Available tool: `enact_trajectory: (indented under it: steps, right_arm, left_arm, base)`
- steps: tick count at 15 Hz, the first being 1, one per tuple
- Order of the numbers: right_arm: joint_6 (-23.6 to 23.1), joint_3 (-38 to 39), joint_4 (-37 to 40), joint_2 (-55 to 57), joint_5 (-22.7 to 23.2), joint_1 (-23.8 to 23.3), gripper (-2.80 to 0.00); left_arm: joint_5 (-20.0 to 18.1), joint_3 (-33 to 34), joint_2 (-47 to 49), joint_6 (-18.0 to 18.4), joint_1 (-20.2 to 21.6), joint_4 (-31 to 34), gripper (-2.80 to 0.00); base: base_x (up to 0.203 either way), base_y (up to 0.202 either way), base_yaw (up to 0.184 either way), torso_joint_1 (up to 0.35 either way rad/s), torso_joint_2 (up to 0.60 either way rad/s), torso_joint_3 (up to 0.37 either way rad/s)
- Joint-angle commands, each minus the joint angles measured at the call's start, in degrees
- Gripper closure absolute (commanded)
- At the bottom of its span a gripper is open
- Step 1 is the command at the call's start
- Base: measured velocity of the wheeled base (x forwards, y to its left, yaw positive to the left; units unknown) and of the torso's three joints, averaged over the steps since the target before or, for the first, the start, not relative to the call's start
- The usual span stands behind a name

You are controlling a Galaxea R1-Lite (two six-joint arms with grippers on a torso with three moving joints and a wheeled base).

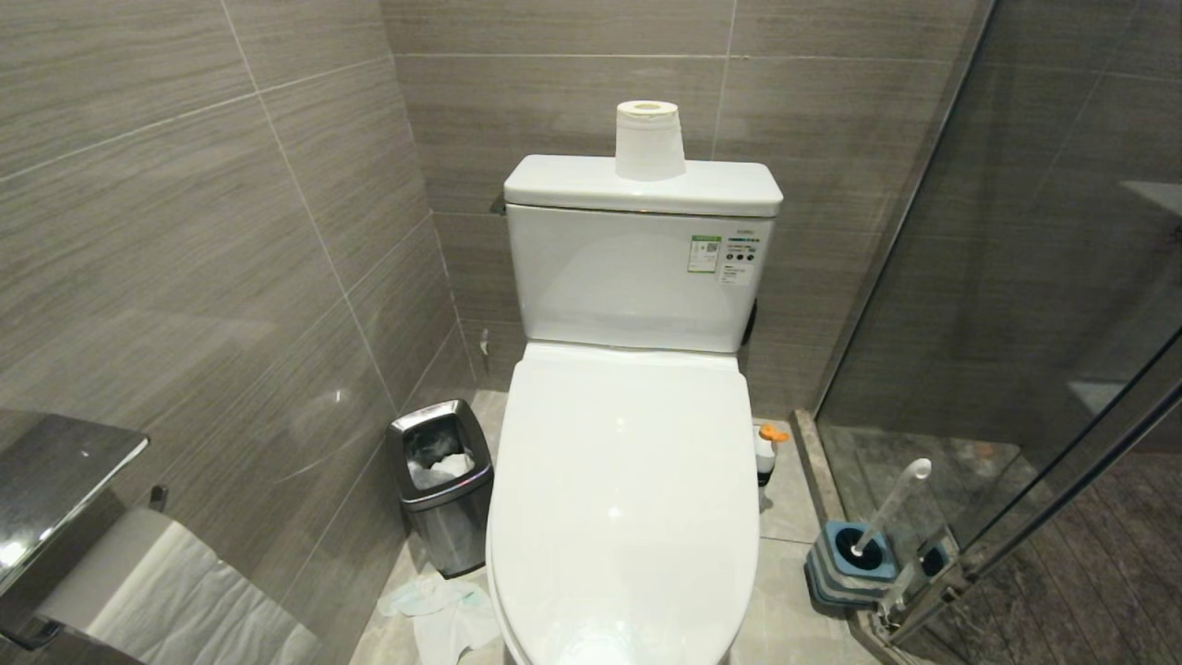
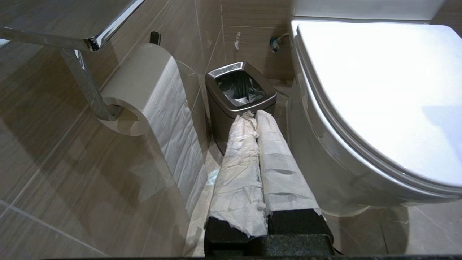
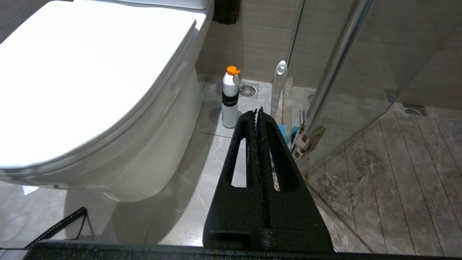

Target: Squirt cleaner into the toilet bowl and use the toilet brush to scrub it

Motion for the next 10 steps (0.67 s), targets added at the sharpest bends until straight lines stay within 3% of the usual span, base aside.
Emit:
enact_trajectory:
  steps: [1,10]
  right_arm:
    - [0.0,0.0,0.0,0.0,0.0,-0.1,0.00]
    - [-0.1,0.0,0.0,0.0,0.1,0.0,0.00]
  left_arm:
    - [0.0,0.0,0.1,0.0,0.0,0.0,0.00]
    - [0.0,0.0,0.1,0.0,0.0,0.0,0.00]
  base:
    - [0.000,0.000,0.000,0.000,0.00,0.000]
    - [0.000,0.000,0.000,0.000,0.00,0.000]
